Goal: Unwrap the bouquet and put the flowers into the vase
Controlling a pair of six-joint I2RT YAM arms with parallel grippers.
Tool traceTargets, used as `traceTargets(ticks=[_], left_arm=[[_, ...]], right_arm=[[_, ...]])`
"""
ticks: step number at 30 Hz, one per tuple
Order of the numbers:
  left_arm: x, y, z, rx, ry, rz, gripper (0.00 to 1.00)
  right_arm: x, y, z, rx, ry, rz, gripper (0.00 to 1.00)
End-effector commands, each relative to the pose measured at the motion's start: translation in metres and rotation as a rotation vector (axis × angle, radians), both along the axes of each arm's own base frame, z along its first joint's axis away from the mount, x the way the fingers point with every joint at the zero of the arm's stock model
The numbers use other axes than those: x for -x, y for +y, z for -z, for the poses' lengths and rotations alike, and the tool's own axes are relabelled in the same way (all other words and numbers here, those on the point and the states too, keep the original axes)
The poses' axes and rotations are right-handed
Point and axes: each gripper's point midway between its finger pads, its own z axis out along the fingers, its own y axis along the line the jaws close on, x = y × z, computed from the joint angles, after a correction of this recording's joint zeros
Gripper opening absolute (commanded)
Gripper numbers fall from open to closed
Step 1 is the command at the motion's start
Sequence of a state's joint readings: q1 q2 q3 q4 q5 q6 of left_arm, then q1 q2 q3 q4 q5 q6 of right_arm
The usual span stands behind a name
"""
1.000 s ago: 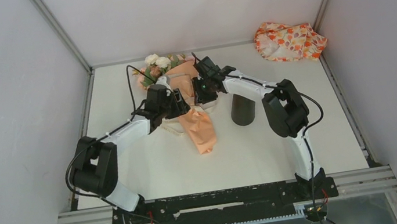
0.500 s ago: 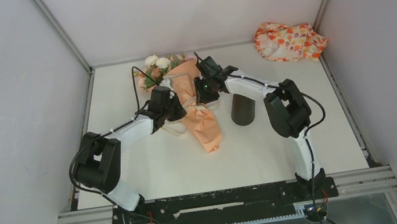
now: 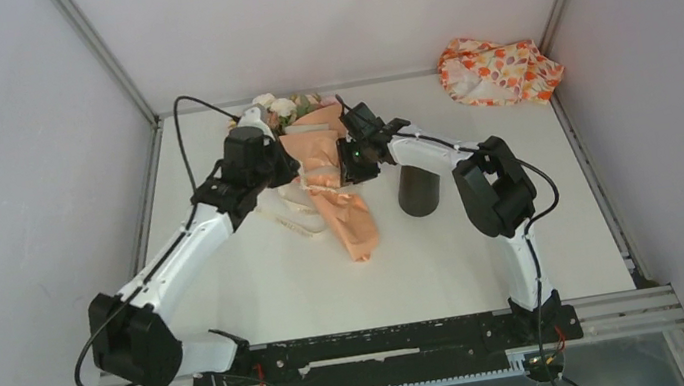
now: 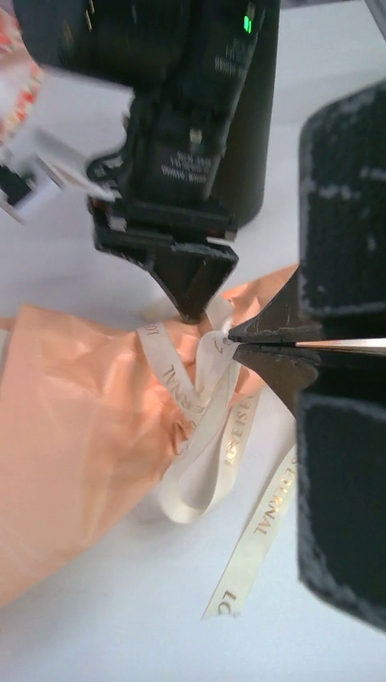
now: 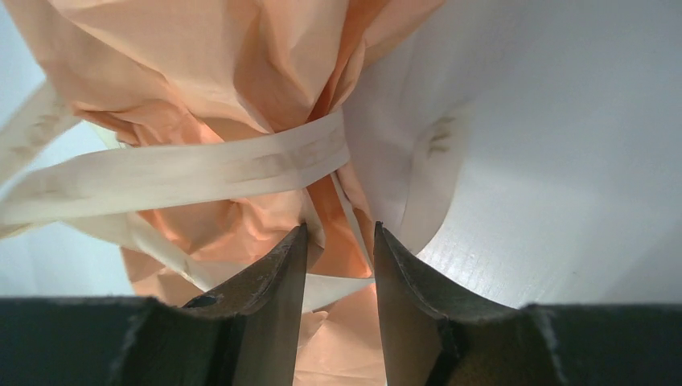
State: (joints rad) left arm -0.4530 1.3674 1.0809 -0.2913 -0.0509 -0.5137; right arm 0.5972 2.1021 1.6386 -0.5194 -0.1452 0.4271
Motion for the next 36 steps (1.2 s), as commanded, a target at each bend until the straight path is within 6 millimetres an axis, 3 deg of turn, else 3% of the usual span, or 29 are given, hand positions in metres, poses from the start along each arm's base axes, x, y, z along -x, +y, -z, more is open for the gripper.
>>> traceTargets(ticks=[1, 11, 16, 22, 25, 29, 33, 36], left_arm=[[-0.001, 0.015, -0.068, 0.025, -0.137, -0.044, 0.00], [0.012, 0.053, -0.196, 0.119, -0.363, -0.136, 0.00], [0.038, 0.097, -0.270, 0.141, -0.524, -0.269, 0.05], [0.082, 0.149, -0.333, 0.112, -0.657, -0.436, 0.07], [0.105, 0.176, -0.343, 0.085, -0.694, -0.539, 0.10], [0.116, 0.202, -0.329, 0.012, -0.655, -0.657, 0.13], [0.109, 0.219, -0.303, -0.057, -0.585, -0.742, 0.19], [0.091, 0.227, -0.271, -0.066, -0.504, -0.776, 0.24]], right_arm=[[-0.004, 0.008, -0.031, -0.064, -0.055, 0.005, 0.44], [0.001, 0.010, -0.024, -0.054, -0.040, -0.005, 0.44], [0.002, 0.010, -0.021, -0.051, -0.036, -0.007, 0.44], [0.002, 0.011, -0.024, -0.056, -0.039, -0.009, 0.44], [0.001, 0.010, -0.030, -0.056, -0.053, -0.008, 0.44], [-0.002, 0.010, -0.046, -0.061, -0.084, -0.009, 0.44], [-0.006, 0.011, -0.065, -0.069, -0.119, -0.014, 0.45], [-0.013, 0.010, -0.077, -0.075, -0.145, -0.011, 0.45]])
